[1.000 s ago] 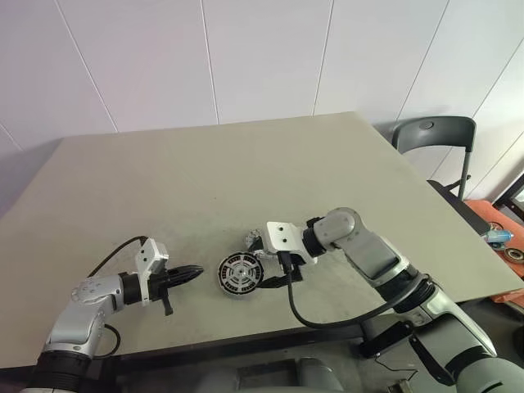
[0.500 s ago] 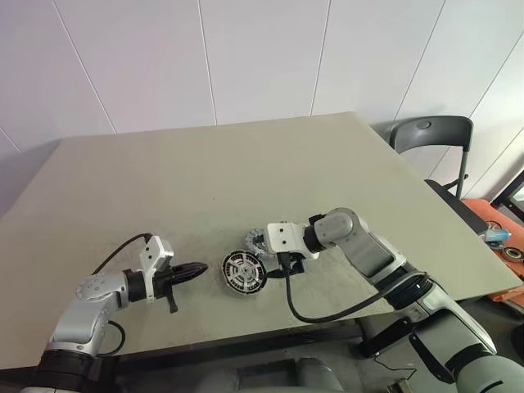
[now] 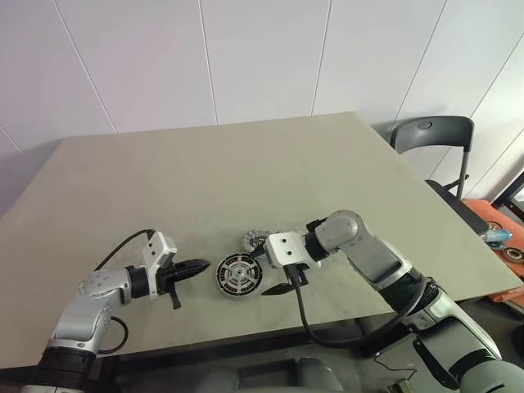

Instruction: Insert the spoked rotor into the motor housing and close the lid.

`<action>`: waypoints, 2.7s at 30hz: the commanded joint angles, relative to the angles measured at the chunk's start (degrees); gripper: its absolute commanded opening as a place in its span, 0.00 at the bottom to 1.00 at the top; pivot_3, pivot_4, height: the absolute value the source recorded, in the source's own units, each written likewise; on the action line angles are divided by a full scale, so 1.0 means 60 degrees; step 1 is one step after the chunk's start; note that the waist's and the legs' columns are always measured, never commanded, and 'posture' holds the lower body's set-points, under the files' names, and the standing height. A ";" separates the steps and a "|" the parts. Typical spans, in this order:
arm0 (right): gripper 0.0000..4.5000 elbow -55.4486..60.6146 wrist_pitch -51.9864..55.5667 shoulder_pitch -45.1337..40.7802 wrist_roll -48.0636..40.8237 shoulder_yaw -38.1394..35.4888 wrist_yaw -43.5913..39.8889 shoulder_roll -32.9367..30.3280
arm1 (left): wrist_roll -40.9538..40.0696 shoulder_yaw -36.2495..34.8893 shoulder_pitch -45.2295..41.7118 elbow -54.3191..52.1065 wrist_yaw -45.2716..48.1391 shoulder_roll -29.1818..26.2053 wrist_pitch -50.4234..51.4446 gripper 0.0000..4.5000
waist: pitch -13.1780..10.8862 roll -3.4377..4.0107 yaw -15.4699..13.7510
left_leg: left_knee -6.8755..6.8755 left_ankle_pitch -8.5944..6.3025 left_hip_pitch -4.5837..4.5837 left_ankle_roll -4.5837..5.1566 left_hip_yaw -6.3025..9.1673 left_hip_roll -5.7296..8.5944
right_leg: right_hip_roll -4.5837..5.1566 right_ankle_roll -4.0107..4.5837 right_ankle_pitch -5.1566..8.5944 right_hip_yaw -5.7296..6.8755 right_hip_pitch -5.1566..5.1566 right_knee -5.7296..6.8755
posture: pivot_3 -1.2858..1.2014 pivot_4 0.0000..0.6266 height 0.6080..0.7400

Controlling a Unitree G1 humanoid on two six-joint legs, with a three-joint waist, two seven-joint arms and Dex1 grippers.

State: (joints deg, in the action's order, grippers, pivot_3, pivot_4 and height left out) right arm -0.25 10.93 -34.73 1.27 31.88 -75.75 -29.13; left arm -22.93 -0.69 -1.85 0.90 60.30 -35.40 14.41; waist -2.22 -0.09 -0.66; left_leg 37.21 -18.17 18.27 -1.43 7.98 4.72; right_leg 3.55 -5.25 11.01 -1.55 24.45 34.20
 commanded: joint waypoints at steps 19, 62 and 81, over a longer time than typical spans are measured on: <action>0.01 -0.0953 -0.1531 -0.0114 0.0817 0.0336 0.0625 0.0462 | -0.0118 -0.0151 -0.0218 -0.1462 -0.0721 -0.0121 0.0991 0.00 | -0.0002 0.0001 -0.0002 | 0.0003 0.0001 -0.0008 -0.0001 0.0001 -0.0001 | -0.0003 0.0003 0.0000 0.0000 -0.0003 0.0009 | 0.52 0.00 1.00; 0.01 -0.1273 0.2015 -0.0943 0.0590 0.0206 0.0060 0.0733 | 0.0046 -0.0229 -0.0225 -0.0437 -0.0348 -0.0118 0.0089 0.00 | -0.0003 0.0003 -0.0005 | -0.0008 0.0005 0.0005 -0.0010 0.0001 0.0000 | 0.0000 0.0041 -0.0026 0.0001 0.0011 -0.0002 | 0.52 0.00 1.00; 0.52 -0.2486 0.3237 -0.1182 0.0201 -0.0478 0.1068 0.1593 | 0.0009 -0.0187 -0.0088 -0.0719 -0.0629 0.0014 0.0177 0.00 | -0.0004 0.0007 0.0252 | -0.0005 0.0005 -0.0062 -0.0011 -0.0016 -0.0104 | -0.0128 0.0097 -0.0059 0.0005 -0.0019 0.0022 | 0.52 0.00 1.00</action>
State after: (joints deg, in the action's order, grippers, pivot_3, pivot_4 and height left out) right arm -14.07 29.52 -40.93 2.93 30.88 -70.39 -19.17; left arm -22.62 -0.96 -1.80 -2.26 56.48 -35.20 15.89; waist -2.25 -0.05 0.85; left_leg 37.18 -18.13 17.90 -1.49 7.89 4.09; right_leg 2.78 -4.66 10.65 -1.52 24.33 34.33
